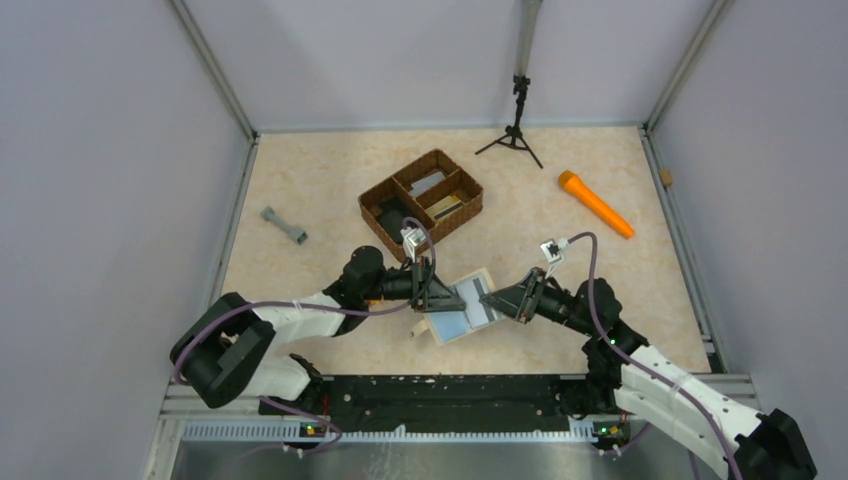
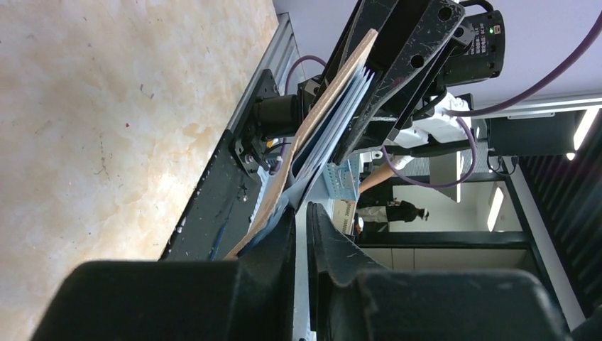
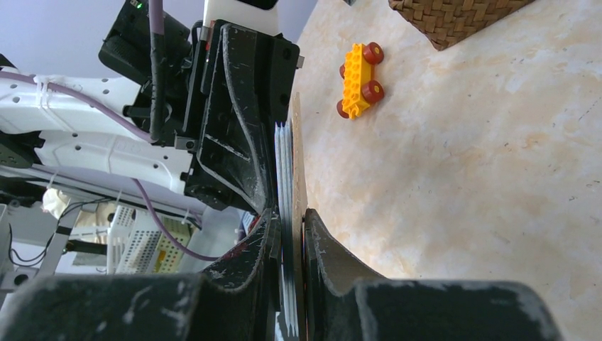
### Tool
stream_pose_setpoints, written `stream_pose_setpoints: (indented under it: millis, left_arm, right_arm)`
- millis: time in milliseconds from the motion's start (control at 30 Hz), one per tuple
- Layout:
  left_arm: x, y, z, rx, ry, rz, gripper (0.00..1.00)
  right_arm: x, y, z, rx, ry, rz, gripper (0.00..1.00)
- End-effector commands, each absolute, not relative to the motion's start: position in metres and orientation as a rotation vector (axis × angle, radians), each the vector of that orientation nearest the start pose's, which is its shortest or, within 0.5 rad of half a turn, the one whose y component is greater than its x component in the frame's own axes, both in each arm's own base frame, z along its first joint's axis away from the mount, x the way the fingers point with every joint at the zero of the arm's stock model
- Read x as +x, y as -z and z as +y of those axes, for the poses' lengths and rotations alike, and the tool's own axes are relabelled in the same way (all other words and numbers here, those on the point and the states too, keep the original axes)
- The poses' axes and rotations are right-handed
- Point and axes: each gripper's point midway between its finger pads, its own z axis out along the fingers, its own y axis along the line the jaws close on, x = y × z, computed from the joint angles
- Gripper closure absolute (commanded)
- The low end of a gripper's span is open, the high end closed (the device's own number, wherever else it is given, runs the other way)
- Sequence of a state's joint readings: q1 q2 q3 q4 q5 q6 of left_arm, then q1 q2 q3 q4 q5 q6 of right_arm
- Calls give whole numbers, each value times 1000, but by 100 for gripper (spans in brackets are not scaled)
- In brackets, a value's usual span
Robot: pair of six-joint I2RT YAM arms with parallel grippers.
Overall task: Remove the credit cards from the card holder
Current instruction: Remove the credit card from the card holder.
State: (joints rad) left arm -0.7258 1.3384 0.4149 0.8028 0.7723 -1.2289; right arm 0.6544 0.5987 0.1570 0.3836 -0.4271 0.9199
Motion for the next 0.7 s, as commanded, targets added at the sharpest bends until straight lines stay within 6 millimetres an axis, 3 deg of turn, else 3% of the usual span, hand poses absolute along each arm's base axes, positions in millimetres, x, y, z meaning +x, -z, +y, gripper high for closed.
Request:
stream_pose_setpoints:
  millis: [0, 167, 233, 300, 400, 433, 667]
  left_arm:
    - [157, -226, -337, 277, 2009, 1901, 89]
    - [166, -215, -335, 244, 1947, 1936, 100]
    - [170, -209, -335, 244, 1898, 1962, 100]
    - [175, -199, -335, 244, 1834, 2002, 100]
    - [180, -179, -331, 244, 1714, 2080, 100]
    - [182, -172, -329, 239, 1676, 2108, 100]
    - [184, -120, -319, 210, 1504, 2287, 100]
  right_arm:
    - [130, -171, 251, -221, -1585, 1886, 94]
    - [128, -171, 252, -213, -1596, 1903, 84]
    - [129, -170, 251, -195, -1590, 1927, 77]
    - [131, -164, 250, -137, -1580, 1968, 75]
    - [135, -149, 247, -36, -1565, 2025, 97]
    - [136, -143, 246, -1, -1564, 2043, 100]
    - [141, -90, 235, 144, -1451, 2166, 100]
